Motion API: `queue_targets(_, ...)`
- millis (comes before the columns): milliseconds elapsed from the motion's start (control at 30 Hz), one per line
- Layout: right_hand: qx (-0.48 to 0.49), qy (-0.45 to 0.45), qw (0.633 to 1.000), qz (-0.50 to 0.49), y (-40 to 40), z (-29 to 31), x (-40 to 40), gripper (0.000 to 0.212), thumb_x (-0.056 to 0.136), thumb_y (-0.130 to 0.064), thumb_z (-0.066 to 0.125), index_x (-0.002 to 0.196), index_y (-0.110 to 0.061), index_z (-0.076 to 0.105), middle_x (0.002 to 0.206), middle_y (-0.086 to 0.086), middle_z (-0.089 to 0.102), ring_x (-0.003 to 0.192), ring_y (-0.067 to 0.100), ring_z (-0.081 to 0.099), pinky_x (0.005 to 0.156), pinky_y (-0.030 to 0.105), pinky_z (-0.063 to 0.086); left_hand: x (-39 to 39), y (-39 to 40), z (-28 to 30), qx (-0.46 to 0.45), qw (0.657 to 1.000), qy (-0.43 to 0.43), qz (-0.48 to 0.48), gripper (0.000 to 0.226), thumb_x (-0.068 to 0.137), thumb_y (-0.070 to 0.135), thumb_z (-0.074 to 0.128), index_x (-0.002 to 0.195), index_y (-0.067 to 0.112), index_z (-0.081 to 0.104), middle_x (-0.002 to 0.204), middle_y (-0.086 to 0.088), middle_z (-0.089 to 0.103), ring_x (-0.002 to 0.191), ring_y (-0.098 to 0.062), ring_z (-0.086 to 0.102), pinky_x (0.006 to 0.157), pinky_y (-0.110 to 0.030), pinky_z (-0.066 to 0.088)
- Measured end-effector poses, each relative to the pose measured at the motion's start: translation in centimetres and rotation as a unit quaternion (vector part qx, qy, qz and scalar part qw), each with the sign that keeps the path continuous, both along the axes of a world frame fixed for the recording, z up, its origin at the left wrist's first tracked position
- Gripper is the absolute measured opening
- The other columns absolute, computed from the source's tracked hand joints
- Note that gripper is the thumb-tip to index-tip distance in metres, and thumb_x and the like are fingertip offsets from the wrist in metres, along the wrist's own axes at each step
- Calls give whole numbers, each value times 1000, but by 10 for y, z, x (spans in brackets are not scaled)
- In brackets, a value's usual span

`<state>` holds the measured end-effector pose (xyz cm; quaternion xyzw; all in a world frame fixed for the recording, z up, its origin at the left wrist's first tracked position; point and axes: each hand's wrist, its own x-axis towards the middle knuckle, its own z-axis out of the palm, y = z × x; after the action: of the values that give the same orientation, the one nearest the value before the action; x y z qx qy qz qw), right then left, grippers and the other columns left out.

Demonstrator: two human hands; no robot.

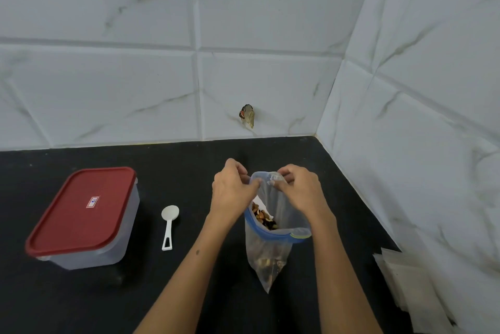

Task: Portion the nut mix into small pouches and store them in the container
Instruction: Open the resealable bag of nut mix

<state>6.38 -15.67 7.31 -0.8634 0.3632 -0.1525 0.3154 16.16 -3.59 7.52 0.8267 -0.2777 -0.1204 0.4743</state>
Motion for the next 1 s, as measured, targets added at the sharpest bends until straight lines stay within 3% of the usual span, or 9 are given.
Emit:
queue_targets(100,4,-26,1000,14,-5,-5,9,24,86,-31,66,106,-18,65,92,-6,66,84,5,60,73,19,46,7,-9,-1,6,1000,20,5,40,83,37,72,112,14,59,89,7,63,85,-7,59,76,-23,51)
queue_targets(233,36,-47,998,27,-12,-3,11,14,85,-27,68,96,-19,71,85,-6,67,82,5,62,73,20,49,16,-15,-1,21,998,34,-58,22,90,30,65,104,14,72,91,1,68,82,-7,61,66,-17,48)
queue_targets(333,116,-29,992,48,-17,1,9,11,88,-22,64,93,-17,71,84,-6,67,86,9,63,70,20,47,25,-10,-3,11,982,167,-88,19,92,27,63,90,12,74,80,-4,68,75,-13,63,67,-27,53)
queue_targets(500,360,-23,932,34,-22,8,8,23,95,-26,55,90,-9,70,80,6,68,77,15,64,70,27,52,33,-7,-2,-21,864,492,-101,23,95,23,57,85,5,68,78,-10,66,71,-20,63,69,-36,54)
queue_targets(667,535,-81,840,-45,-15,-8,14,26,95,-25,55,87,-4,69,68,7,66,60,14,61,61,26,52,28,-21,-27,-96,785,610,-45,39,100,22,47,66,7,58,46,-1,57,35,-10,53,38,-18,45)
queue_targets(733,589,-116,796,-77,-9,-17,16,27,94,-24,56,92,-2,72,77,8,69,68,14,63,69,27,52,26,-27,-33,-105,799,591,-26,34,99,20,47,72,4,60,51,-3,58,40,-11,54,42,-20,47)
queue_targets(833,616,-150,766,-108,-6,-22,14,27,91,-23,61,77,-2,72,73,9,68,62,16,66,61,29,54,21,-30,-39,-117,842,527,-6,17,95,16,57,87,2,63,67,-8,60,57,-15,57,58,-28,50)
queue_targets(900,548,-135,814,-134,-5,-25,15,23,88,-24,65,83,-2,69,76,11,66,63,19,64,64,32,53,22,-29,-45,-119,882,456,14,14,93,17,60,84,6,57,72,-7,57,60,-14,55,56,-26,48)
queue_targets(1000,412,-139,886,-163,-1,-26,15,32,89,-31,64,105,-3,60,85,9,62,77,19,61,77,36,52,21,-21,-44,-64,948,312,26,25,91,27,63,106,9,55,99,-6,60,85,-16,58,75,-31,51)
